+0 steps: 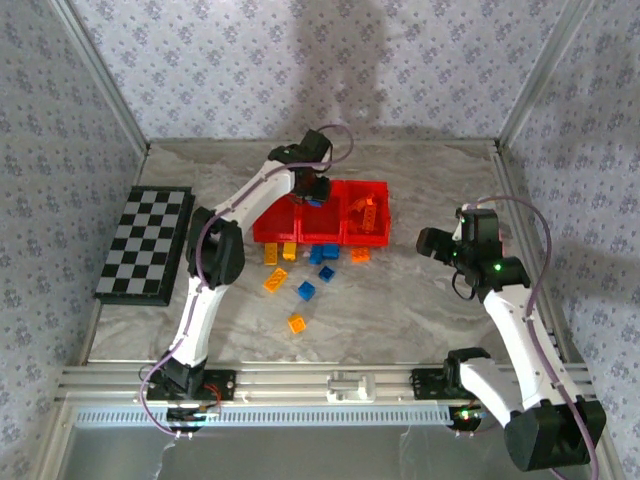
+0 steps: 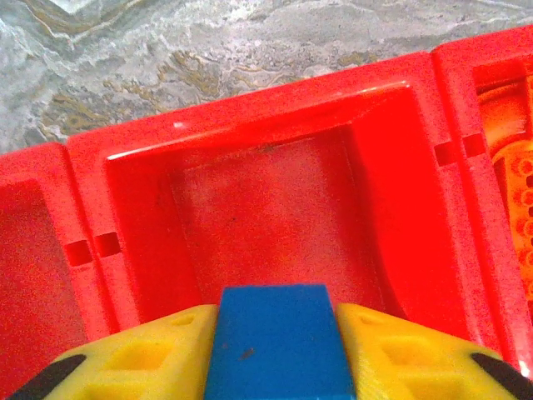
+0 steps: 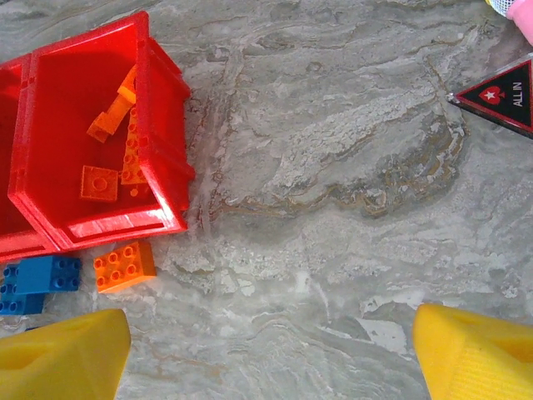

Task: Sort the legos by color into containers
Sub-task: Place the lego in the container, then pick up the lego from the center of the table.

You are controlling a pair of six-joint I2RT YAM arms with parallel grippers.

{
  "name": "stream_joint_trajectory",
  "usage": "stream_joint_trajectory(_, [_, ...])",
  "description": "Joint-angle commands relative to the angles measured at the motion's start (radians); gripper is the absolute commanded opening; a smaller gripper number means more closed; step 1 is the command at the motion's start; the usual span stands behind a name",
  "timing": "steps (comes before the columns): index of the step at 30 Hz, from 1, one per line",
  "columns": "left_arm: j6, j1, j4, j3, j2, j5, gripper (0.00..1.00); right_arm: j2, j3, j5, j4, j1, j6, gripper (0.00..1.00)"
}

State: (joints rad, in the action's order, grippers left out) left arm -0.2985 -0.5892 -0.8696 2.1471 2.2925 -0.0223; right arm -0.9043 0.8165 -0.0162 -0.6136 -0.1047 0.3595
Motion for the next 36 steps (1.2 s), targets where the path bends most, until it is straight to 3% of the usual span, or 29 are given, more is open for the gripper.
stream_joint_trajectory(1, [-0.001, -0.009, 0.039, -0.063, -0.067, 0.046, 0.5, 0.016, -0.012, -0.016, -0.03, 0.006, -0.012, 0.9])
stream_joint_trajectory(4, [0.011, -0.009, 0.059, -0.099, -0.109, 0.058, 0.58, 0.021, -0.014, -0.016, -0.032, 0.007, -0.01, 0.9])
stream_joint_trajectory(11, [0.045, -0.028, 0.057, -0.206, -0.262, 0.06, 0.68, 0.026, -0.016, -0.015, -0.03, 0.008, -0.004, 0.9])
stream_joint_trajectory(22, [0.09, -0.172, 0.113, -0.795, -0.64, 0.068, 0.77, 0.029, -0.031, -0.038, -0.028, 0.01, 0.007, 0.9])
stream_joint_trajectory(28, [0.064, -0.257, 0.116, -0.933, -0.659, 0.062, 0.76, 0.01, -0.062, -0.064, 0.008, 0.01, 0.032, 0.9])
stream_joint_trajectory(36, [0.033, -0.26, 0.185, -0.999, -0.597, 0.076, 0.77, -0.016, -0.057, -0.082, 0.035, 0.006, 0.047, 0.9])
